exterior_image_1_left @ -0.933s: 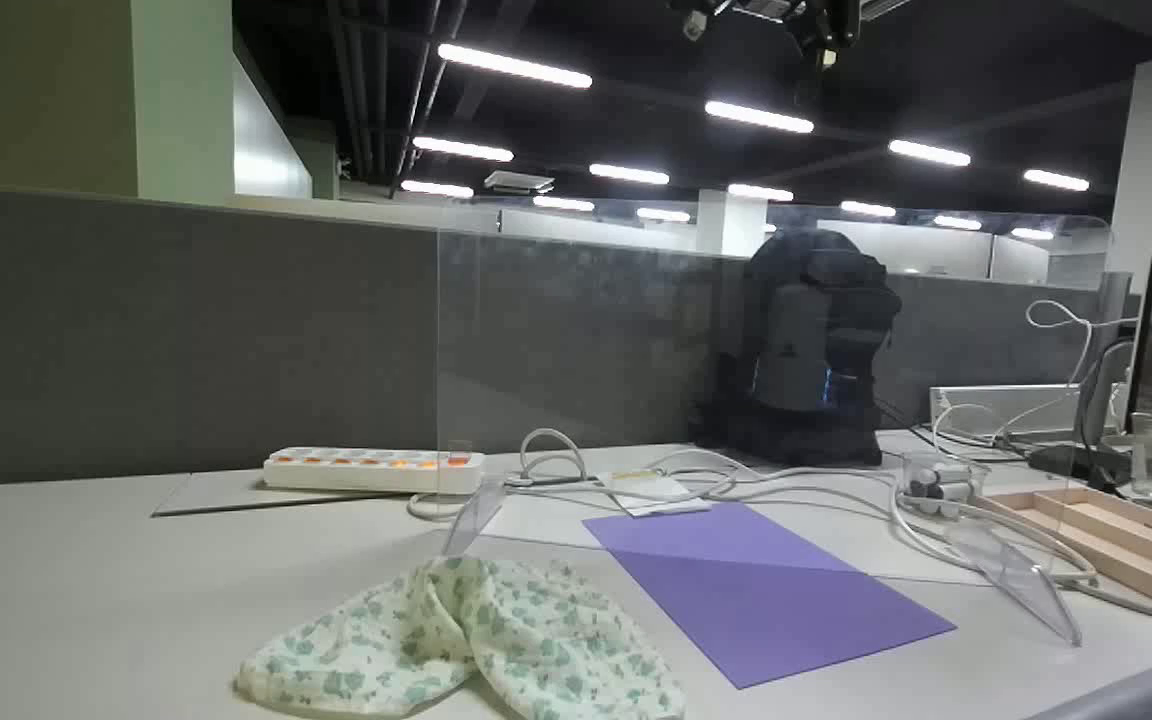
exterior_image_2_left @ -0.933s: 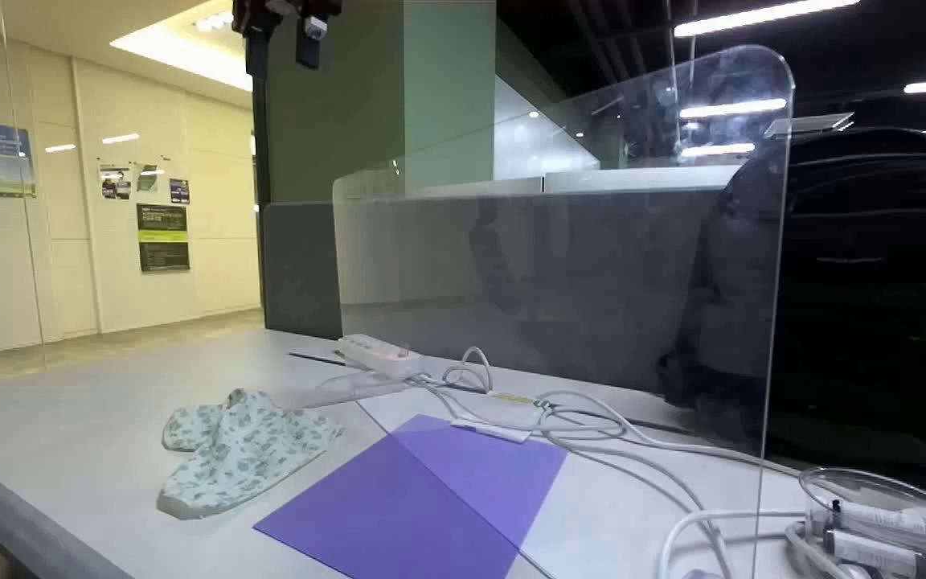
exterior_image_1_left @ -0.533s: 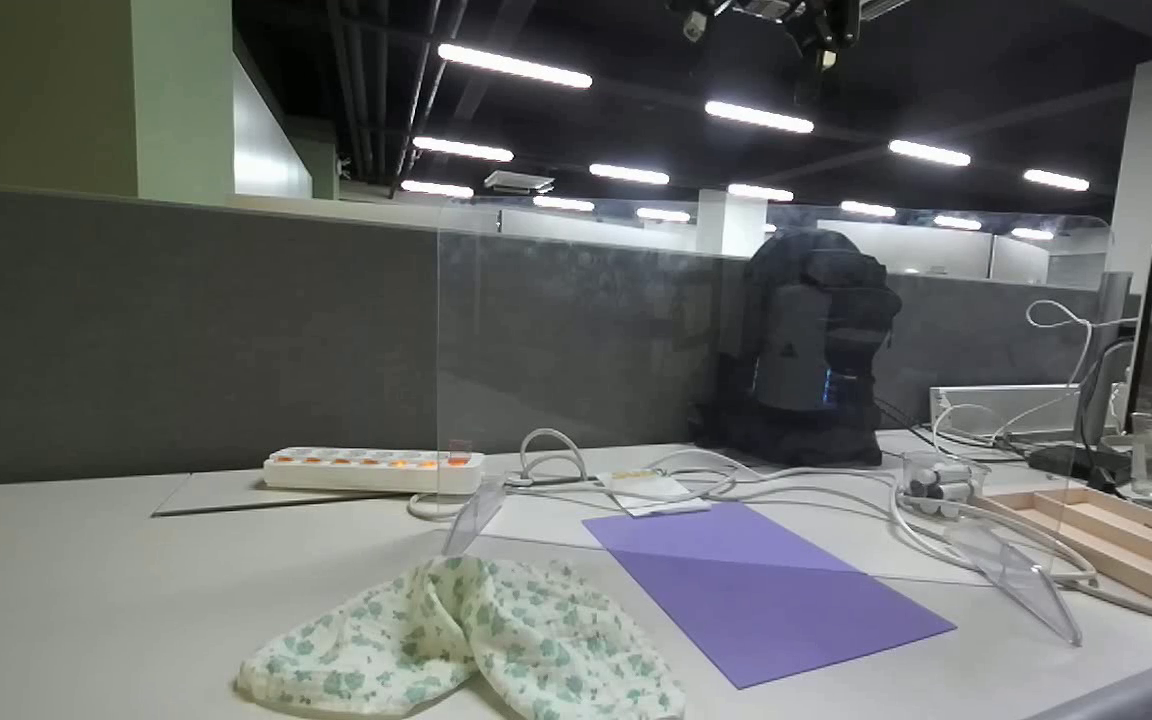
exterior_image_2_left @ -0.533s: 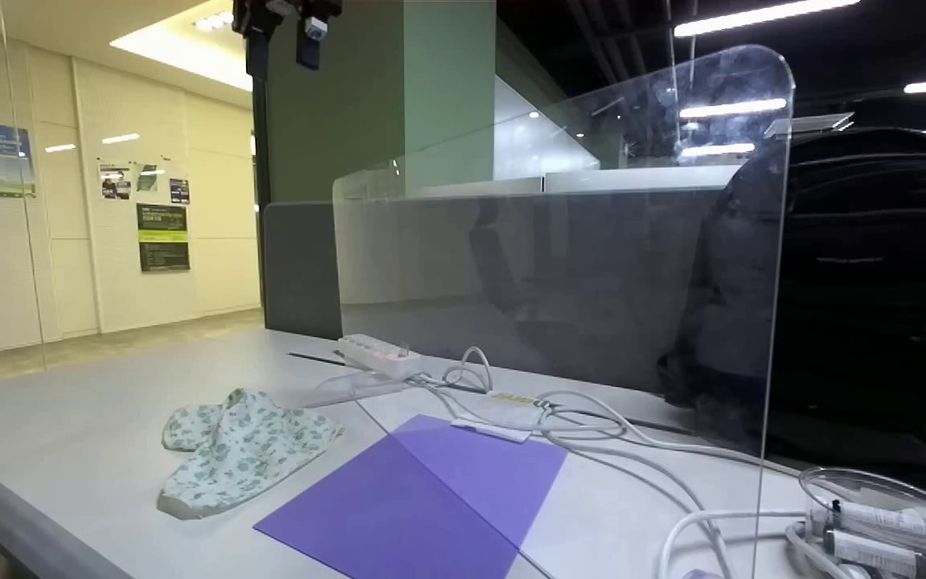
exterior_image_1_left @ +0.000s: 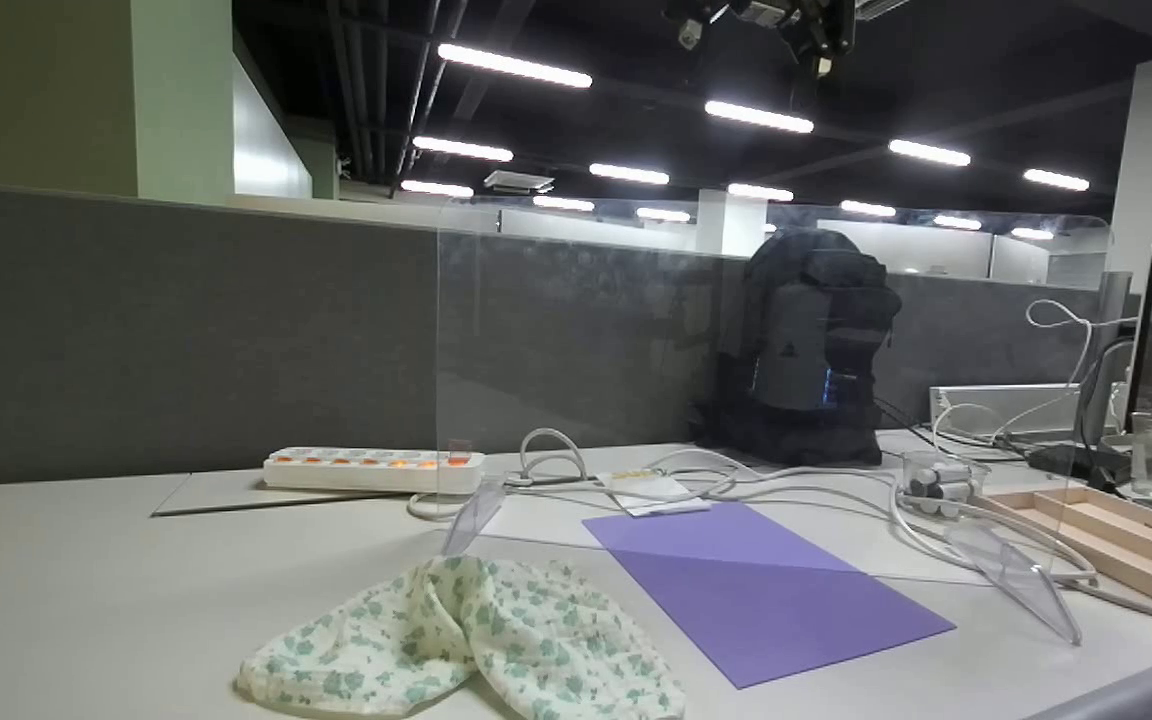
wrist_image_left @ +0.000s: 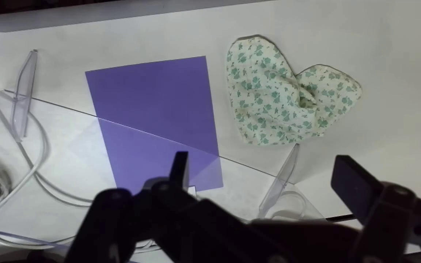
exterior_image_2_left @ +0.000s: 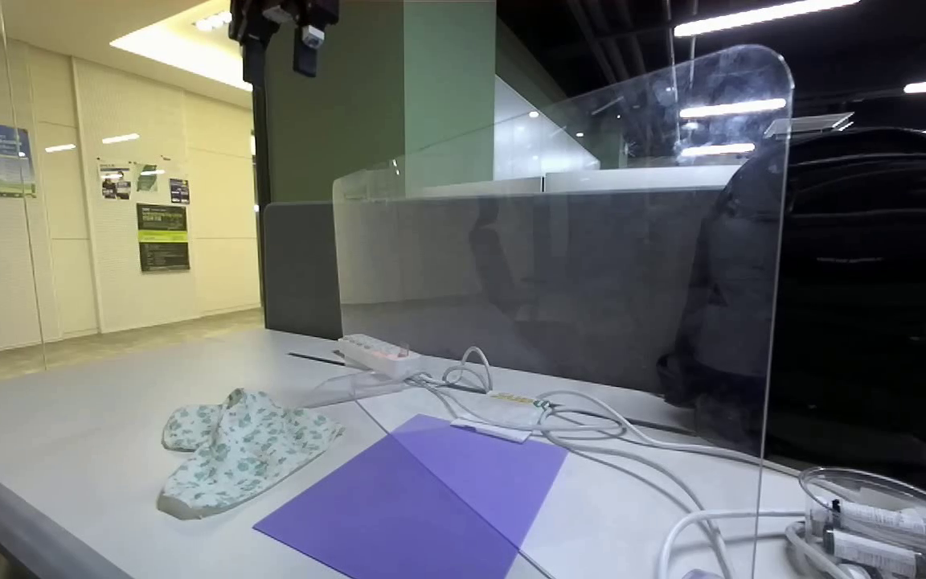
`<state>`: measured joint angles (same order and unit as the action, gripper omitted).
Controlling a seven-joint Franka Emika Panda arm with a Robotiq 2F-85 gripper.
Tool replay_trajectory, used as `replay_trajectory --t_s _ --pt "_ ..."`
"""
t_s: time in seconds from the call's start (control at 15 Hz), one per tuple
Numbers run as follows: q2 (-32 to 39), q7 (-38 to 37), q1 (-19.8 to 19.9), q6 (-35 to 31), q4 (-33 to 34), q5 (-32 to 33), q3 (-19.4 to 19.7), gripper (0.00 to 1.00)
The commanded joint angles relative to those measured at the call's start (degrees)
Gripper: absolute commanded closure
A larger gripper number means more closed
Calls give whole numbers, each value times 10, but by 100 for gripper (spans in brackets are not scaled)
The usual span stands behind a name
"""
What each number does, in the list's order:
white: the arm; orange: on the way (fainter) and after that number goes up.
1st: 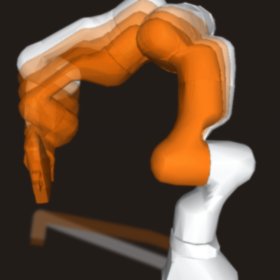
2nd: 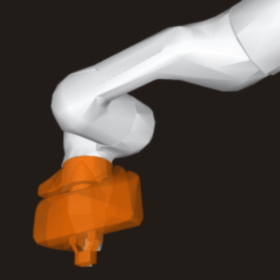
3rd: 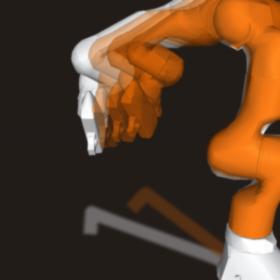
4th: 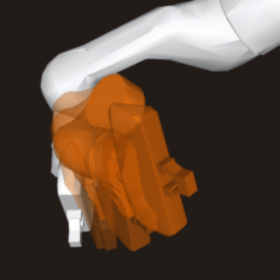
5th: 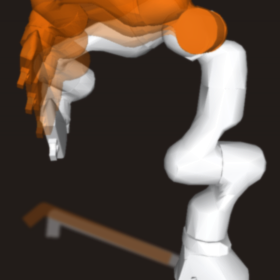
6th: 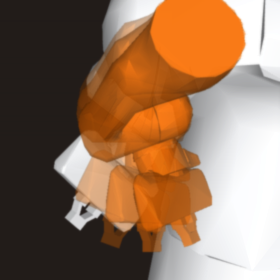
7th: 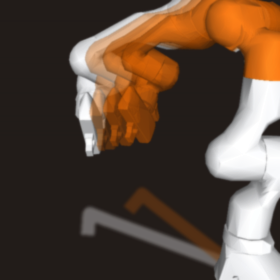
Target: Hang the cloth on the transparent screen
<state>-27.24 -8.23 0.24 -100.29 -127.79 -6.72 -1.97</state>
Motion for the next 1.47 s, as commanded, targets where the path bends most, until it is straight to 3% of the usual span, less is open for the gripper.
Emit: replay_trajectory --t_s 0.0,0.4,0.67,0.73,1.13,1.4 --pt "-5 -32 -10 -47 -45 4 -33 0" --pt "-4 -73 -56 -155 -146 9 -115 0" --pt "33 -116 -75 -280 -200 2 -150 0" --pt "18 -87 -80 -235 -183 6 -136 0" --pt "25 -87 -84 -248 -189 6 -133 0" --pt "54 -74 -82 -263 -188 45 -142 0"
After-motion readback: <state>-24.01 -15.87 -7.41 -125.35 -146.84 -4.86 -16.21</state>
